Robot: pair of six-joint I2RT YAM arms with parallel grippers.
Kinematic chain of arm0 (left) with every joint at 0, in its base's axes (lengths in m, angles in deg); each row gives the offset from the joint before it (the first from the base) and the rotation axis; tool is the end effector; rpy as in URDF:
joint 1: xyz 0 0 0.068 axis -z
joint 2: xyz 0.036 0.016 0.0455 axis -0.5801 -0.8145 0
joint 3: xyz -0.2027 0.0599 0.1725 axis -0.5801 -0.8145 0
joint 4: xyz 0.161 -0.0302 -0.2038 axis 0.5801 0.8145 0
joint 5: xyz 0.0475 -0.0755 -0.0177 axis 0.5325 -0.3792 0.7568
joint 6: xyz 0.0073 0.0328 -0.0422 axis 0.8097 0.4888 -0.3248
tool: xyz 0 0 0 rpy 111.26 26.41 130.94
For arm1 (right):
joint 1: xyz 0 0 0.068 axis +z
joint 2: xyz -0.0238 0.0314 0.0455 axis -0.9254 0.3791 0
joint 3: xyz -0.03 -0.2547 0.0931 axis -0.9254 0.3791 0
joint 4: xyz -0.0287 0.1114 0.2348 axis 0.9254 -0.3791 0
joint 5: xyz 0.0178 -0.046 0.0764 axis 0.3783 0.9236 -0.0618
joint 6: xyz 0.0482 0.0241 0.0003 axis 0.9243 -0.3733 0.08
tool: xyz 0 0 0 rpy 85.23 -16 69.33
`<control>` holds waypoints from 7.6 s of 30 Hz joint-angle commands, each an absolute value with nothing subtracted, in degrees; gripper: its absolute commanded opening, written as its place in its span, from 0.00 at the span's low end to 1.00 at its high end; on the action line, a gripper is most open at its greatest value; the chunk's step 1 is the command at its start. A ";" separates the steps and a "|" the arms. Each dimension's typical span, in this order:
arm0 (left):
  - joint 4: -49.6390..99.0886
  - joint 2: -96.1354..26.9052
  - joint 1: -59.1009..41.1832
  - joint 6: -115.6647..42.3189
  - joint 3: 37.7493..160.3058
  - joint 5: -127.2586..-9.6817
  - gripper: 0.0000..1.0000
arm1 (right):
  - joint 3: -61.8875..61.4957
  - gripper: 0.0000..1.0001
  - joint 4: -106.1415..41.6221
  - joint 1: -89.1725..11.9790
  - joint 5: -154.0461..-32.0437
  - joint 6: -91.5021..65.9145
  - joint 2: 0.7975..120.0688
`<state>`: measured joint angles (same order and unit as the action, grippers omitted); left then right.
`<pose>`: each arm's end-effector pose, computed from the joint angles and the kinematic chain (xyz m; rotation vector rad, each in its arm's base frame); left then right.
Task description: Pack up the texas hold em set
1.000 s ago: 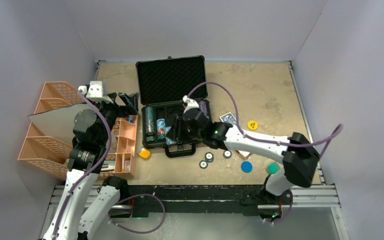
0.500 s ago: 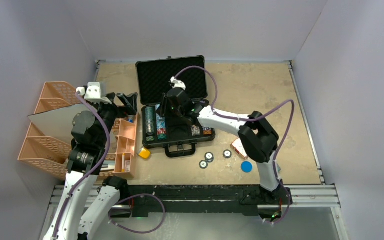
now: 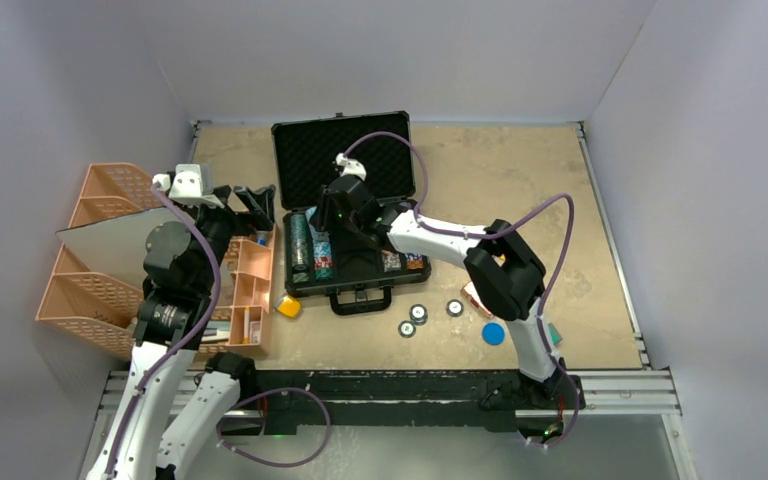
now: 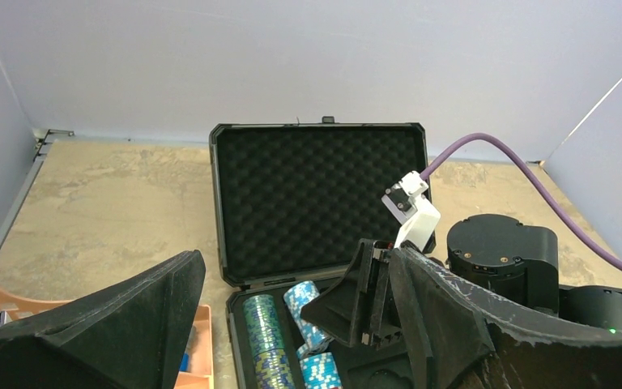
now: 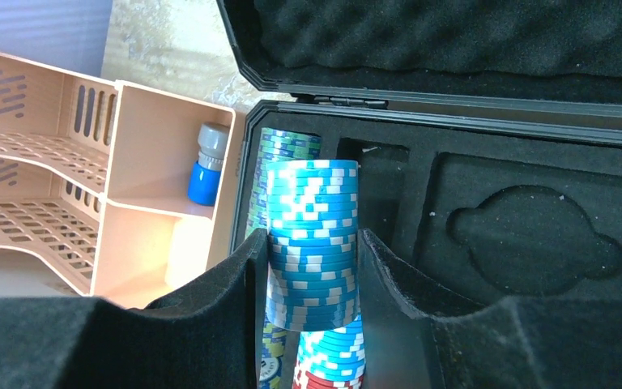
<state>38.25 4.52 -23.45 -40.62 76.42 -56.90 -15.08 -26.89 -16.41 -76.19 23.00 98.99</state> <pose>0.1387 -0.0274 0.3880 -0.0938 1.5450 -0.3370 0.3128 0.3815 0.2312 -0.0505 2.1035 0.8752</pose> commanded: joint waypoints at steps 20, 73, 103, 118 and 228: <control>36.83 3.71 -24.03 -41.18 76.52 -55.99 0.88 | -15.51 0.26 -16.44 -17.49 -71.11 21.72 97.55; 36.76 1.57 -24.03 -40.83 76.43 -56.34 0.88 | -32.25 0.43 -40.65 -17.31 -76.13 17.24 109.34; 34.29 -0.55 -23.95 -40.01 76.26 -68.05 0.92 | -16.53 0.76 -38.80 -18.34 -73.18 15.78 84.65; 33.04 -5.96 -19.92 -45.14 76.29 -85.23 0.94 | 27.79 0.64 -48.36 -18.28 -62.21 17.35 41.83; 42.30 6.95 -20.08 -41.79 71.37 -67.90 0.88 | 23.22 0.57 -63.15 3.11 -63.85 46.20 68.82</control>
<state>42.45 6.84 -20.02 -42.02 69.40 -68.07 24.89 -63.67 3.48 -62.42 45.32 68.06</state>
